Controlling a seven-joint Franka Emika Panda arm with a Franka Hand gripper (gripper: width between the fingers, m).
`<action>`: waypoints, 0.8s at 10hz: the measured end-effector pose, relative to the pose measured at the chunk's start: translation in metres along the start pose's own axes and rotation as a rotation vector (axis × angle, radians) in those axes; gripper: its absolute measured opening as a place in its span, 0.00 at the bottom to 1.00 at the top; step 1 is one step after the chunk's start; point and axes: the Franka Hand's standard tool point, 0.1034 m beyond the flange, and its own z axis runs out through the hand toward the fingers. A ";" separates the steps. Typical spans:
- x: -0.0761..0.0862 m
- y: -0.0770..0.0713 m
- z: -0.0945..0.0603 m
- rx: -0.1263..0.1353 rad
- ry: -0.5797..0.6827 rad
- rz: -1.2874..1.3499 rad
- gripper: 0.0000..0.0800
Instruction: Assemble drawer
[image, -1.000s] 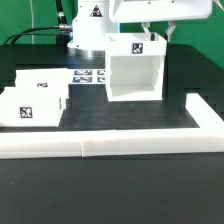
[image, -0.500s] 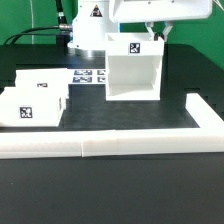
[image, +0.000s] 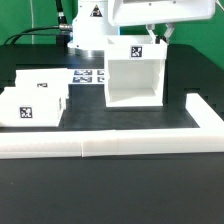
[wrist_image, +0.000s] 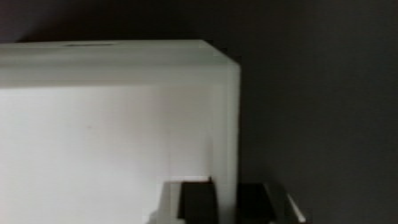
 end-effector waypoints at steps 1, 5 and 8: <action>0.019 0.002 -0.001 0.005 0.004 0.014 0.05; 0.086 0.012 -0.003 0.019 0.051 0.021 0.05; 0.129 0.007 -0.004 0.033 0.091 0.025 0.05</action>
Offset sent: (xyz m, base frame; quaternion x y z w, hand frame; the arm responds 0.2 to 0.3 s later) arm 0.0608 -0.0123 -0.0084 0.0097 0.0074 -0.0176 0.9998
